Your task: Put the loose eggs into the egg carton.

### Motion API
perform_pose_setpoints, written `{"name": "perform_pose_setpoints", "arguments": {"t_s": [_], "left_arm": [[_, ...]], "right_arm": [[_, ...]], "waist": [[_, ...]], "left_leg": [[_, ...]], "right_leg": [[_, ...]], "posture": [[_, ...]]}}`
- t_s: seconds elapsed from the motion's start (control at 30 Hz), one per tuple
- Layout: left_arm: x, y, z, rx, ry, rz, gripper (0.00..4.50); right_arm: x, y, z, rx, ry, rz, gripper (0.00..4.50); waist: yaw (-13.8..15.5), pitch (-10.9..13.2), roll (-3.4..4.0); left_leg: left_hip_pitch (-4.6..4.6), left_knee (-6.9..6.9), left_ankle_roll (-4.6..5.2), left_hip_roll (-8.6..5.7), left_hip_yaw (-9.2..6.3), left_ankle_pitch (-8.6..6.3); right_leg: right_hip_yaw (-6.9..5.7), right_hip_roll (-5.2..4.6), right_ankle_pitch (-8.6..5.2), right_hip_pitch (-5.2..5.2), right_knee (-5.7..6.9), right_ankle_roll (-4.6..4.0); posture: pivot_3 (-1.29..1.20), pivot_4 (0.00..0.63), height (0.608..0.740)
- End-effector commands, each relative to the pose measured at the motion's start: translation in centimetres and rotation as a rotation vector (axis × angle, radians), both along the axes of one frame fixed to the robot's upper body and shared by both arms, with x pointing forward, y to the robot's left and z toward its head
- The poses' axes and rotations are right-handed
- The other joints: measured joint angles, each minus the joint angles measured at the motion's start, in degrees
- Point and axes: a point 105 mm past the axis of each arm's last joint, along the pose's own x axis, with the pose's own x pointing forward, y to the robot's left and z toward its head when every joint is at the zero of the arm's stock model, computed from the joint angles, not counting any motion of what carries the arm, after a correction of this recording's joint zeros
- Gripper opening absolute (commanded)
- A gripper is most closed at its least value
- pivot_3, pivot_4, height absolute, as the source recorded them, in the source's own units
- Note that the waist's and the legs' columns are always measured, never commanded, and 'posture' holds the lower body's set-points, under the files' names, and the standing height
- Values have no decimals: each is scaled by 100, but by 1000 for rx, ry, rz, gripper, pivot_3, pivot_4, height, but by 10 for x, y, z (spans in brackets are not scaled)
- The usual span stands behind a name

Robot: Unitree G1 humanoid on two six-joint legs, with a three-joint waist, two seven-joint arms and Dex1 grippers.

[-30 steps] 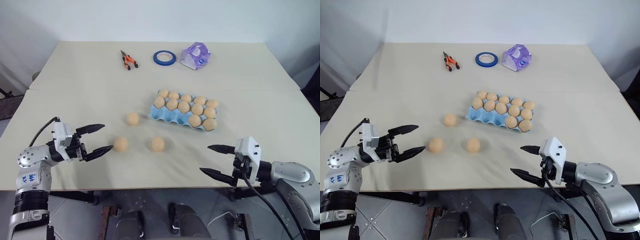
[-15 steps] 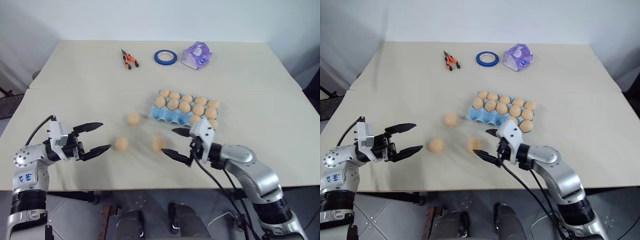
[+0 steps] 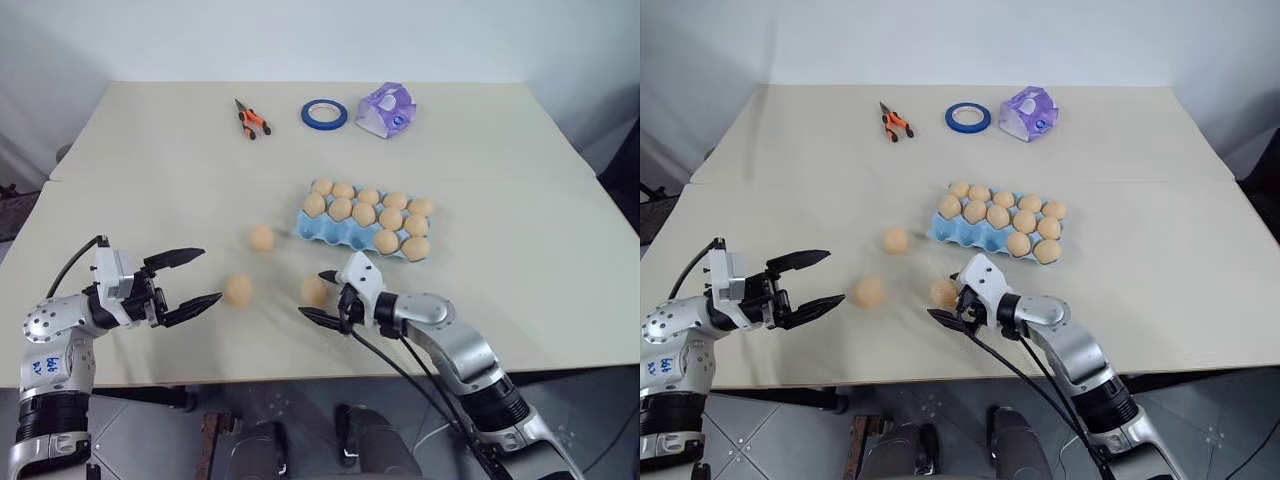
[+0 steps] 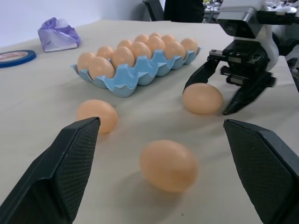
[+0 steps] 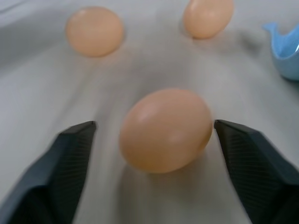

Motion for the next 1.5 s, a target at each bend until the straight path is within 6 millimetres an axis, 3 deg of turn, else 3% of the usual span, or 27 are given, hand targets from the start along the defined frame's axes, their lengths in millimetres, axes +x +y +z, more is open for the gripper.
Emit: {"name": "perform_pose_setpoints", "arguments": {"t_s": [0.03, 0.1, 0.2, 0.43, 0.57, 0.77, 1.1, 1.3, 1.4, 1.5], "left_arm": [[-1, 1, 11, -20, -47, 4, 4500], [-1, 0, 11, -21, -50, 6, 4500], [0, 0, 12, -22, -52, 9, 4500], [2, -1, 12, -27, -53, 17, 4500], [5, -3, 10, -31, -35, 17, 4500], [10, -7, 11, -37, -41, 15, 4500], [11, -3, 11, -38, -37, 53, 4500], [11, -1, 10, -39, -28, 95, 4500], [11, 2, 10, -36, -20, 129, 4500], [11, 9, 9, -38, -9, 196, 4500]], "right_arm": [[1, 5, 16, 33, -73, 23, 2468], [2, 5, 19, 35, -86, 17, 1947], [5, 0, 30, 60, -114, -6, 1543], [34, -38, 77, 97, -216, -207, 1261], [58, -68, 77, 24, -202, -318, 1261], [71, -77, 73, -9, -192, -343, 1261], [60, -69, 82, 7, -206, -248, 4485], [51, -77, 98, 15, -255, -215, 4485], [39, -87, 113, 66, -304, -174, 4485], [22, -99, 115, 92, -345, -105, 4485]], "waist": [[-8, 0, 0], [-25, 0, 0], [-27, 0, 0], [-22, 0, 0], [-22, 0, 1], [-38, 1, 2], [-33, 2, 3], [-28, 2, 3], [-16, 2, 3], [-2, 2, 3]], "left_leg": [[0, 0, 0, -1, 0, 0], [0, 0, 0, 0, 0, 0], [1, 0, -1, 0, 0, 1], [1, 2, -2, -1, 0, 1], [1, -6, -8, 0, -3, -1], [1, -8, 18, 1, -1, 14], [0, -7, 21, 2, 1, 16], [0, -7, 21, 2, 0, 16], [0, -8, 20, 3, 0, 16], [0, -14, 20, 3, -1, 15]], "right_leg": [[0, 0, 0, 0, 1, 0], [-1, 0, 0, 0, 1, 0], [-2, 0, 0, 0, 2, 1], [-1, -3, 1, 0, 2, 1], [-9, -4, -3, -1, 0, -4], [-13, -3, -3, -2, 0, -5], [-13, -1, -2, -2, 0, -3], [-13, -1, -2, -2, 0, -3], [-14, -1, -2, -2, -1, -3], [-16, -1, -2, -1, -5, -3]], "posture": [[0, 150, 740], [0, 150, 740], [0, 150, 740], [0, 150, 740], [0, 150, 740], [0, 150, 740], [0, 150, 740], [0, 150, 740], [0, 150, 740], [0, 150, 740]]}}
